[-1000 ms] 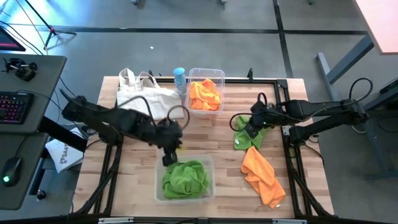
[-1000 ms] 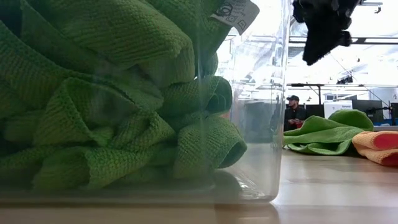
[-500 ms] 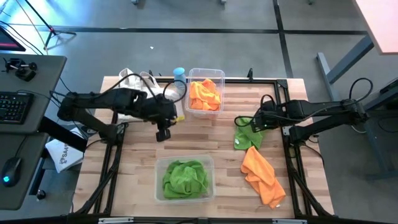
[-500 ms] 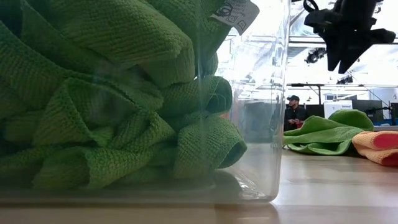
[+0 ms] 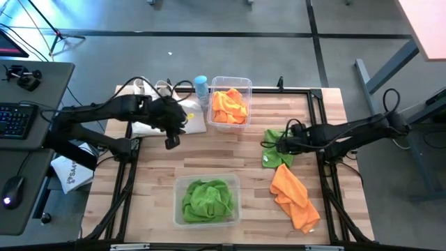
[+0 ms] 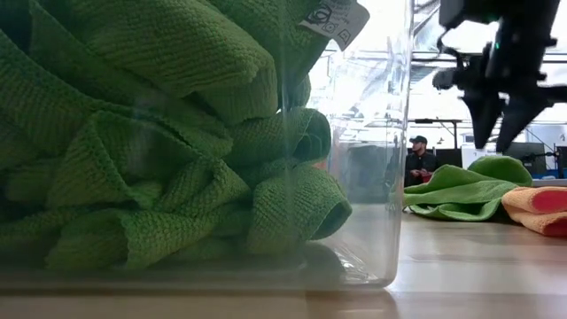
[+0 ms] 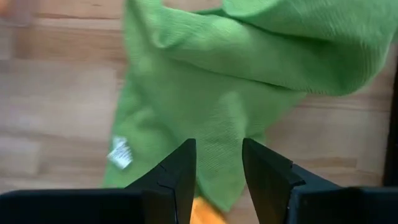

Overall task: Sort microfiber towel by color & place in baskets
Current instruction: Put the green microfiber cloth into the bottom transparent bin

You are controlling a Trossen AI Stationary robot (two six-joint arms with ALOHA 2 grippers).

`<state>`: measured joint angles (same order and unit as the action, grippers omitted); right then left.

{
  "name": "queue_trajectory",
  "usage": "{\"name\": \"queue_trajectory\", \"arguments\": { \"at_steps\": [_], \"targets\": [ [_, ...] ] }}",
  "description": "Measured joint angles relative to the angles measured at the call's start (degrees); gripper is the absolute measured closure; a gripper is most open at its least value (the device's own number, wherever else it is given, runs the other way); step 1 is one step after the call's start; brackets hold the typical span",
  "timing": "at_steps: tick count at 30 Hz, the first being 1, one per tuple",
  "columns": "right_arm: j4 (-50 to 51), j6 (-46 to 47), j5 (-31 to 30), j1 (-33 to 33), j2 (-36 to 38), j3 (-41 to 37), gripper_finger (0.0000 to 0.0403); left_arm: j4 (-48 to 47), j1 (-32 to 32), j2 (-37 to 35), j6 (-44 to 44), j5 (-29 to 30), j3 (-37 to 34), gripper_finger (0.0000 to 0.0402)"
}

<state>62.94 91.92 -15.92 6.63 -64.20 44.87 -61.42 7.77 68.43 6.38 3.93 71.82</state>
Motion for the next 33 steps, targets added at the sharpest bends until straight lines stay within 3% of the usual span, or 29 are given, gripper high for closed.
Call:
{"name": "queue_trajectory", "arguments": {
  "at_steps": [10, 15, 19, 24, 28, 33],
  "targets": [
    [-13.35, 3.43, -0.46, -1.14, 0.00, -14.26, 0.0224, 5.49, 3.29, -5.30, -4.85, -2.03, -3.77, 0.0309],
    [-22.00, 2.33, 1.46, -1.76, 0.00, -19.25, 0.0221, 5.76, 4.29, -5.27, -5.70, -2.04, -3.77, 0.0309],
    [-26.78, -0.54, 2.75, -1.73, 0.00, -20.20, 0.0266, 6.18, 4.39, -5.27, -5.60, -2.04, -3.77, 0.0309],
    [-27.61, -5.23, 2.23, -1.73, -0.02, -18.36, 0.0384, 8.17, 4.37, -5.12, -3.23, -2.04, -3.77, 0.0309],
    [-25.71, -13.50, 0.57, -1.73, -0.02, -12.95, 0.0380, 12.39, 4.05, -4.60, -0.49, -2.14, -3.77, 0.0309],
    [-13.38, -21.78, -3.41, -1.70, 0.07, -0.11, 0.0397, 18.28, 2.79, -3.15, -0.04, -5.57, -3.75, 0.0309]
  ]
}}
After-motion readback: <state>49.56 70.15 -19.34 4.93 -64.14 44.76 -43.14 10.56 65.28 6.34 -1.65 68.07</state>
